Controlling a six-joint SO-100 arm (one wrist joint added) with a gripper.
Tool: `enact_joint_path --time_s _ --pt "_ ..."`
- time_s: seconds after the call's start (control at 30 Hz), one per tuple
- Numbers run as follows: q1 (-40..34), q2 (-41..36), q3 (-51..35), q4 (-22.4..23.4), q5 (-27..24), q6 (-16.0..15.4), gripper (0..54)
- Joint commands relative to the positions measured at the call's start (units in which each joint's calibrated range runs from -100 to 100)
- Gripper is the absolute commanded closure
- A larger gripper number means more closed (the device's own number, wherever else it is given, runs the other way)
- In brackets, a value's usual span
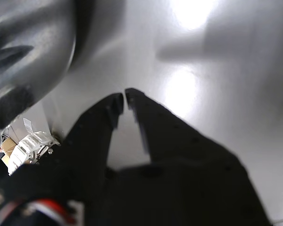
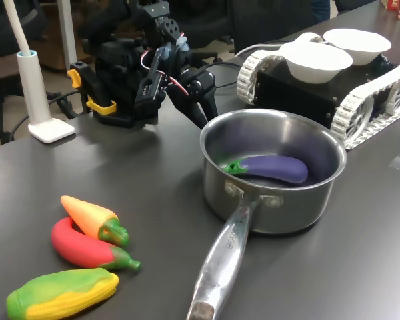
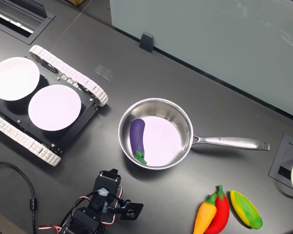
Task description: Pick up the chilli and place them in the pan
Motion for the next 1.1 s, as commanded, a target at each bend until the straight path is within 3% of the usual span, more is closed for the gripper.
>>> enact_joint_path --time_s 0.0,0.67,1.07 --pt "1.8 -0.6 -3.1 -0.1 0.5 -0.7 53.3" --pt "3.1 -0.6 -7.3 2.6 0.6 -0.6 53.6" --pt "4.6 -0.2 -14.5 6.9 1.4 -0.7 53.6"
